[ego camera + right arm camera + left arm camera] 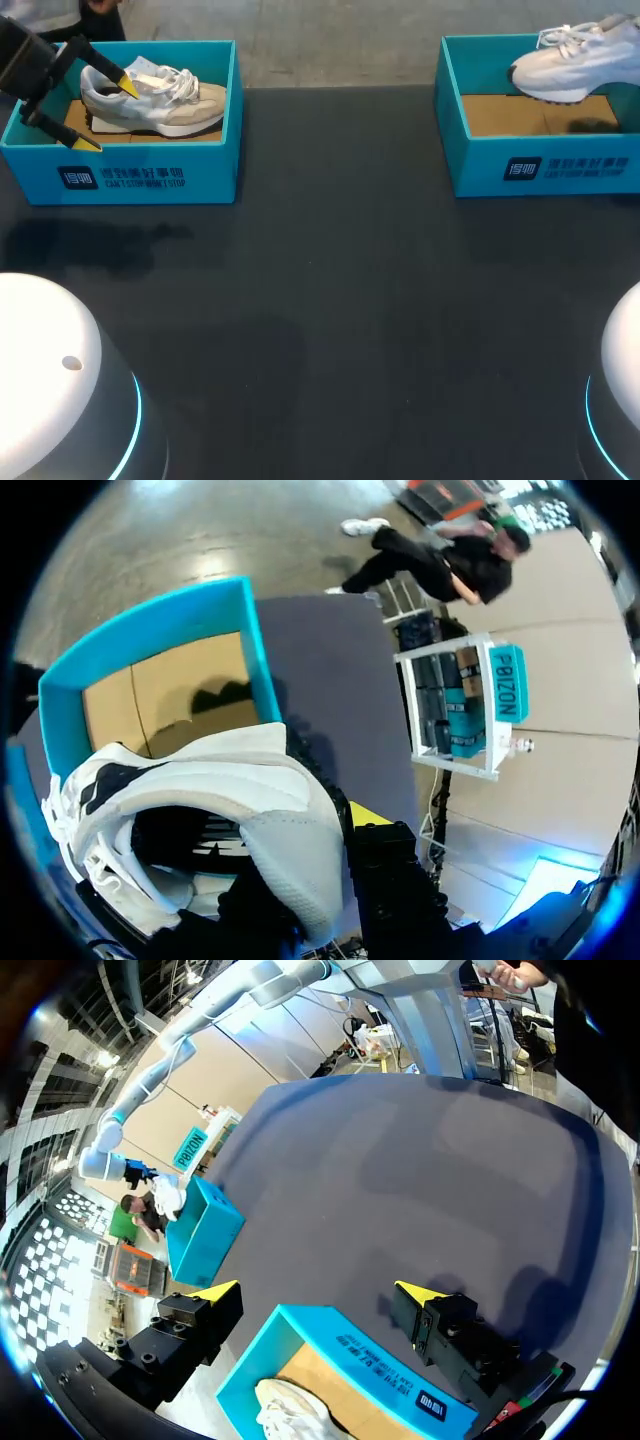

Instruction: Take the shoe out of the shoebox, open the shoe tongue, remove and reinsert the insole, then place the shoe into the shoebox

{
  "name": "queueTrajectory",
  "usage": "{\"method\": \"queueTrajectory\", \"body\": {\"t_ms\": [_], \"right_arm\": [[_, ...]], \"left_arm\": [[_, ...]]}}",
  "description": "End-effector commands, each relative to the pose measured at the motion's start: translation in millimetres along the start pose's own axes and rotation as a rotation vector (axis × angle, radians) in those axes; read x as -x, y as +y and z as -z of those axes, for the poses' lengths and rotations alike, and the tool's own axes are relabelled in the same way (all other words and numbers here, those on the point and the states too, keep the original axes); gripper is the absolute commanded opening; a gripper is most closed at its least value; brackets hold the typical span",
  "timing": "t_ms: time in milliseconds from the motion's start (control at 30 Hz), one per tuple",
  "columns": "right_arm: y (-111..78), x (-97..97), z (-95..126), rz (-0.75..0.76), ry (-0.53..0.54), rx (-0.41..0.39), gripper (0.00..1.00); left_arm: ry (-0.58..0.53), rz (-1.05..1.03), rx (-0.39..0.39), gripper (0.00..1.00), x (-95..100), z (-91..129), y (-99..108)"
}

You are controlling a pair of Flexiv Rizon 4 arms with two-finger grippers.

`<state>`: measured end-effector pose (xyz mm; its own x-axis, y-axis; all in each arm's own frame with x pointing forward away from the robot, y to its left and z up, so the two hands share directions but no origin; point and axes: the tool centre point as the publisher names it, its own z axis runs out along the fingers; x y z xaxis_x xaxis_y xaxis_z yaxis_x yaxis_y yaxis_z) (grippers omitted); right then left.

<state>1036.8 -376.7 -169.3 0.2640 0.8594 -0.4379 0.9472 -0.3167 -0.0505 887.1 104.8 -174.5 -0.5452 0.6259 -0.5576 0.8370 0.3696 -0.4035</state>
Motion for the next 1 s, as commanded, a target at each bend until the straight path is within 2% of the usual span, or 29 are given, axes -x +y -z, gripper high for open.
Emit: {"method": "queueTrajectory", "body": {"t_ms": [33, 600, 767, 1000], "right_arm": [[6.5, -1.4, 3.2, 0.017, -0.003, -0.024, 0.0], [6.5, -1.4, 3.2, 0.017, -0.003, -0.024, 0.0], [6.9, -15.5, -6.6, -0.054, 0.057, -0.026, 0.0], [9.0, -22.4, -15.4, -0.168, 0.109, 0.002, 0.0]], "left_arm": [[0.003, 0.0, 0.002, 1.0, -0.2, 0.5, -0.5], [0.003, 0.0, 0.002, 1.0, -0.2, 0.5, -0.5], [0.003, 0.0, 0.002, 1.0, -0.2, 0.5, -0.5], [0.003, 0.0, 0.002, 1.0, -0.2, 0.5, -0.5]]}}
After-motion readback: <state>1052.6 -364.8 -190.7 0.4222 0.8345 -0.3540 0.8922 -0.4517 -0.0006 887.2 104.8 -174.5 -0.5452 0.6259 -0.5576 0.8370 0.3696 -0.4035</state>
